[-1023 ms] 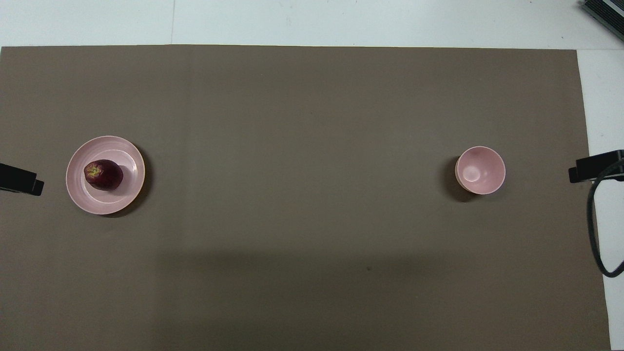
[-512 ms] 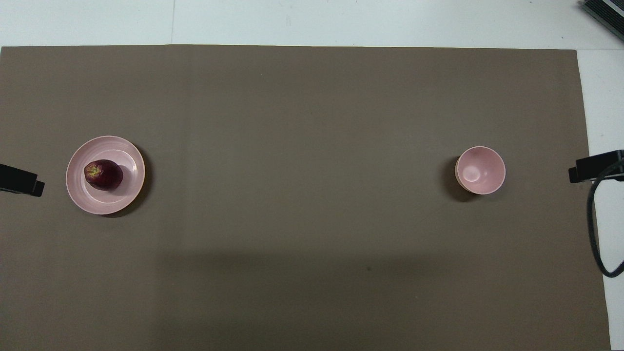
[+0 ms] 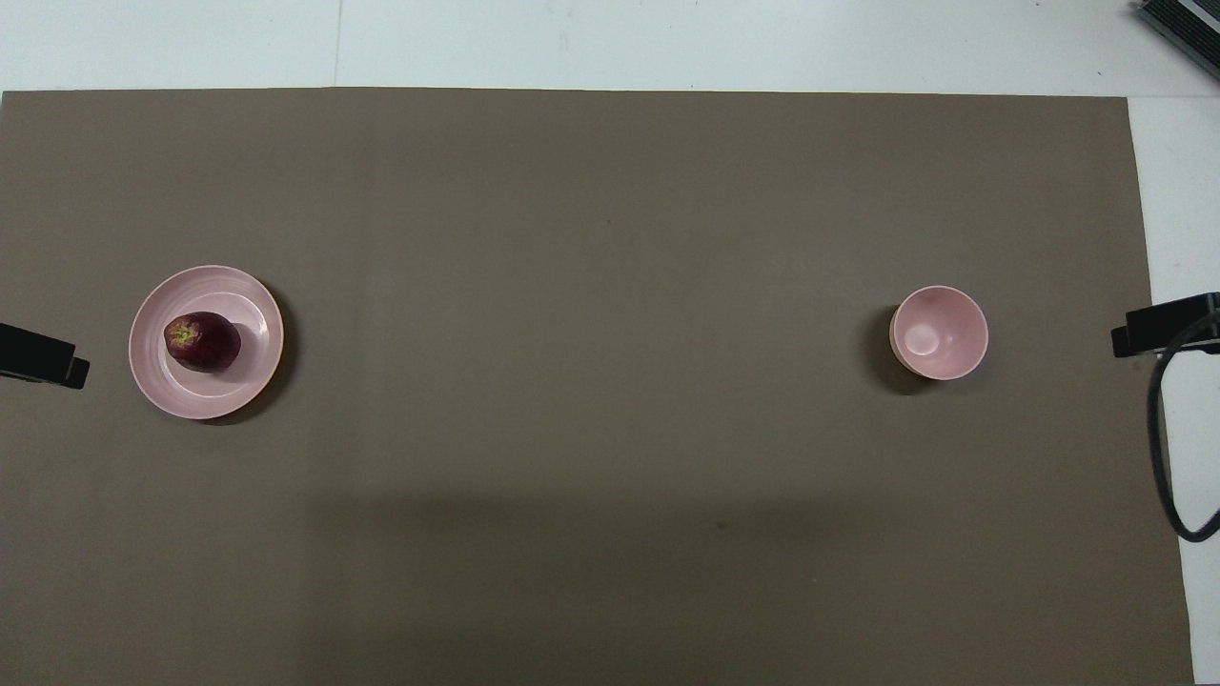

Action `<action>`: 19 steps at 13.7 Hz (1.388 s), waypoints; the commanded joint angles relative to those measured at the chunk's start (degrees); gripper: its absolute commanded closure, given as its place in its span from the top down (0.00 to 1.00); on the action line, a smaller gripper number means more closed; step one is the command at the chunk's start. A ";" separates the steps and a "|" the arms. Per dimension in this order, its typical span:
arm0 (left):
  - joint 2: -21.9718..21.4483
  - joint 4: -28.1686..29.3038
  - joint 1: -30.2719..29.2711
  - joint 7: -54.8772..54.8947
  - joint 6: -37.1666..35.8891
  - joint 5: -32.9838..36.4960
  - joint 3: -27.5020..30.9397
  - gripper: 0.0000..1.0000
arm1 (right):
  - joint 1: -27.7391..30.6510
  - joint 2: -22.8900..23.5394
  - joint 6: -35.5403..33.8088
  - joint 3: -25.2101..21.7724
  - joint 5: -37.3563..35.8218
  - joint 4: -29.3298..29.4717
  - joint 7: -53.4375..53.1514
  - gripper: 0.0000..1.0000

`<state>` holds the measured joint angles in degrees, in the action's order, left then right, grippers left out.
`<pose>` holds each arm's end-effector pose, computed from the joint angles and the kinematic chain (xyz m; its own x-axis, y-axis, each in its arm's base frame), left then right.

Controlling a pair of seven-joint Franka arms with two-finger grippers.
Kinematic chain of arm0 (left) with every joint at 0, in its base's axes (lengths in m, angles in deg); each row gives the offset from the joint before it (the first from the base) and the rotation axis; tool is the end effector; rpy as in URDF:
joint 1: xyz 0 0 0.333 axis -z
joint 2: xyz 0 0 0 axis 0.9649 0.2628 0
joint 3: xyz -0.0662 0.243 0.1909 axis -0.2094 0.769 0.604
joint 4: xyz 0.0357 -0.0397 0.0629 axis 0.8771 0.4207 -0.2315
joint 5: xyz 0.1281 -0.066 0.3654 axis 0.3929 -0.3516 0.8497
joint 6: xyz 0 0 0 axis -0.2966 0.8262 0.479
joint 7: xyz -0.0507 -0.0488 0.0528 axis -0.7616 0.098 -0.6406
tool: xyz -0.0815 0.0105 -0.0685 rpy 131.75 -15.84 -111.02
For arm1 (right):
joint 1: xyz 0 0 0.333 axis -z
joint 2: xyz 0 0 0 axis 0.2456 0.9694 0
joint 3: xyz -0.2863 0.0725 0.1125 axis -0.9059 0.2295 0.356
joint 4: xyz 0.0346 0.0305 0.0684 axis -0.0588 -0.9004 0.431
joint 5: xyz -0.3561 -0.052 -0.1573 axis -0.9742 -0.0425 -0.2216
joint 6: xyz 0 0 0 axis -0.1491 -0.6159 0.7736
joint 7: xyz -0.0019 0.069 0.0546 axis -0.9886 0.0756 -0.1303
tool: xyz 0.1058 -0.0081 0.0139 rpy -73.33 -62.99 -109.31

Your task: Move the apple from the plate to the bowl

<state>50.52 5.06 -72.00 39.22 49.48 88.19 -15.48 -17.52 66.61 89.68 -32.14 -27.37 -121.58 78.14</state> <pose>0.5192 -0.0130 0.6628 0.9802 -0.1752 -0.0920 -0.1738 -0.9845 0.0232 0.5230 -0.0161 0.6823 0.9999 -0.0124 -0.0093 -0.0122 -0.9998 0.0154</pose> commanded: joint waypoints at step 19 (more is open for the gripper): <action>-1.46 3.92 0.49 0.16 0.32 -0.59 0.08 1.00 | 0.85 -1.06 -0.22 0.36 0.66 -1.12 1.64 1.00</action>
<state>50.45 6.12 -71.99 39.25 49.00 88.09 -15.88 -17.52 66.61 89.68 -32.14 -27.37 -121.59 78.14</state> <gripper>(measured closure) 0.000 0.000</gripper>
